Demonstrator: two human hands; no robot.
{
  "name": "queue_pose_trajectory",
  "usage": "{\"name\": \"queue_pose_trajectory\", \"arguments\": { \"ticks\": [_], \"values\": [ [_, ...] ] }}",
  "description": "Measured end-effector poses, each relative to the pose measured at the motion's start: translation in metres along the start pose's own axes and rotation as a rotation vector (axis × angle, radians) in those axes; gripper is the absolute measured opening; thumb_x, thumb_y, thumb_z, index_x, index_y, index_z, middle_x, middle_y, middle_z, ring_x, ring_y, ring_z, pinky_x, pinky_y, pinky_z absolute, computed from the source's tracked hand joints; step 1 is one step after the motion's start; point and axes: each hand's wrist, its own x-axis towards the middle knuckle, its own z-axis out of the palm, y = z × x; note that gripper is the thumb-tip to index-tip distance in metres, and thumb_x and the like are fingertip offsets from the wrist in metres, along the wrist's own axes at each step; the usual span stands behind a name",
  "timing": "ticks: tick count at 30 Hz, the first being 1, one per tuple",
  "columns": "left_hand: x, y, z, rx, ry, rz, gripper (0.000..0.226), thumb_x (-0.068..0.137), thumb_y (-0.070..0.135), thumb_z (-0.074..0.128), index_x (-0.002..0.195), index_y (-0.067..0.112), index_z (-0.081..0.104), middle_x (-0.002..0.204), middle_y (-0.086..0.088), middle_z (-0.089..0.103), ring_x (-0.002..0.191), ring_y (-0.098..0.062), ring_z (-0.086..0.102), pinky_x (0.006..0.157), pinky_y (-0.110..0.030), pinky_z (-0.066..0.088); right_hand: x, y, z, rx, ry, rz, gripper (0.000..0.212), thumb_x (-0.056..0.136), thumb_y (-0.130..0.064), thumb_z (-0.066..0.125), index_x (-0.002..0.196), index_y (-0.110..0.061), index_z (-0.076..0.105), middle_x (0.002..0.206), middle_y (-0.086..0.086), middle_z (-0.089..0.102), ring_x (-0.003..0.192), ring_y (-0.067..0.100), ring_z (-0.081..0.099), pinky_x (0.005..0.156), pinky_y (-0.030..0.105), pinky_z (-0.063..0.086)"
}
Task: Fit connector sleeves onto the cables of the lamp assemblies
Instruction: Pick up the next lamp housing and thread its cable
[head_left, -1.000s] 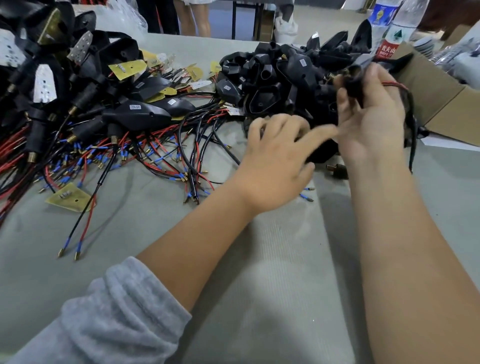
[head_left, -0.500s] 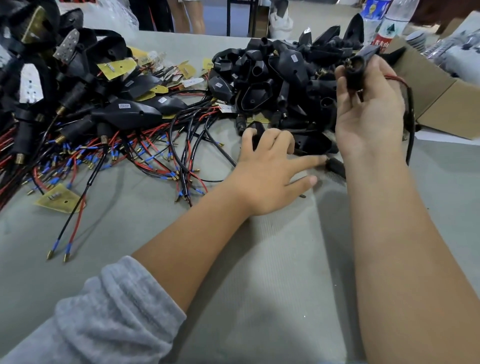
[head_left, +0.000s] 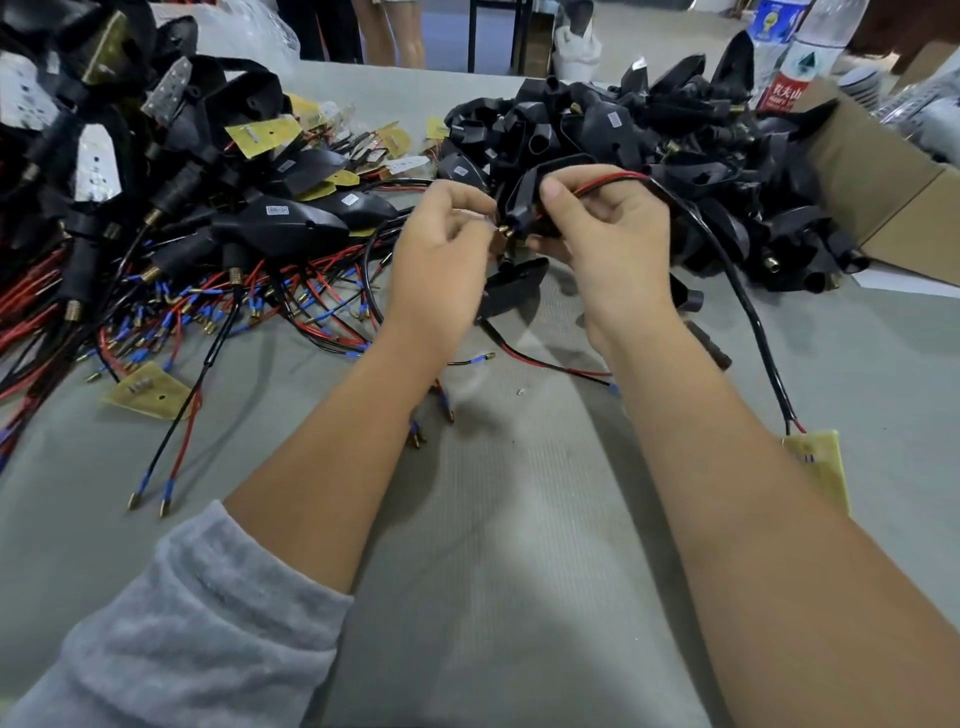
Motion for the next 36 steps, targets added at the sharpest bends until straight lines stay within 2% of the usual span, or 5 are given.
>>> {"name": "queue_pose_trajectory", "arguments": {
  "ticks": [14, 22, 29, 32, 36],
  "values": [
    [0.002, -0.005, -0.008, 0.016, -0.043, 0.003, 0.015, 0.089, 0.008, 0.068, 0.084, 0.022, 0.070, 0.073, 0.007, 0.069, 0.063, 0.003, 0.063, 0.065, -0.012, 0.049, -0.002, 0.012, 0.005, -0.129, 0.046, 0.047, 0.006, 0.092, -0.007, 0.064, 0.089, -0.002, 0.065, 0.095, 0.029, 0.067, 0.093, 0.041, 0.066, 0.078, 0.045, 0.060],
    [0.008, -0.010, -0.014, 0.334, 0.061, 0.039, 0.016, 0.089, 0.023, 0.067, 0.075, 0.029, 0.070, 0.067, 0.011, 0.069, 0.063, -0.003, 0.064, 0.068, -0.021, 0.054, -0.003, 0.011, 0.007, -0.193, -0.008, 0.023, 0.016, 0.097, -0.012, 0.057, 0.084, -0.015, 0.066, 0.095, 0.017, 0.071, 0.094, 0.030, 0.069, 0.075, 0.039, 0.060],
    [0.020, -0.012, -0.025, 0.392, 0.166, 0.012, 0.009, 0.098, 0.026, 0.054, 0.093, 0.021, 0.059, 0.073, 0.016, 0.055, 0.064, 0.003, 0.051, 0.054, -0.002, 0.037, 0.005, -0.002, -0.014, 0.042, 0.146, 0.151, 0.017, 0.096, -0.023, 0.060, 0.088, -0.011, 0.069, 0.071, -0.002, 0.069, 0.073, 0.021, 0.068, 0.065, 0.030, 0.056],
    [0.023, -0.013, -0.026, 0.250, 0.208, -0.067, 0.012, 0.101, 0.025, 0.049, 0.092, 0.019, 0.055, 0.074, 0.010, 0.055, 0.067, -0.003, 0.055, 0.067, -0.013, 0.047, 0.005, -0.004, -0.016, 0.172, 0.133, 0.172, 0.020, 0.098, -0.023, 0.057, 0.089, -0.009, 0.067, 0.072, 0.004, 0.061, 0.075, 0.028, 0.069, 0.063, 0.029, 0.055],
    [0.021, -0.007, -0.025, -0.463, 0.164, -0.277, 0.016, 0.100, 0.020, 0.052, 0.088, 0.011, 0.057, 0.072, 0.001, 0.061, 0.061, -0.009, 0.062, 0.069, -0.028, 0.057, 0.003, -0.002, -0.010, 0.226, 0.115, 0.180, 0.020, 0.100, -0.020, 0.055, 0.092, -0.005, 0.064, 0.076, 0.007, 0.060, 0.076, 0.029, 0.069, 0.068, 0.031, 0.057]
  ]
}}
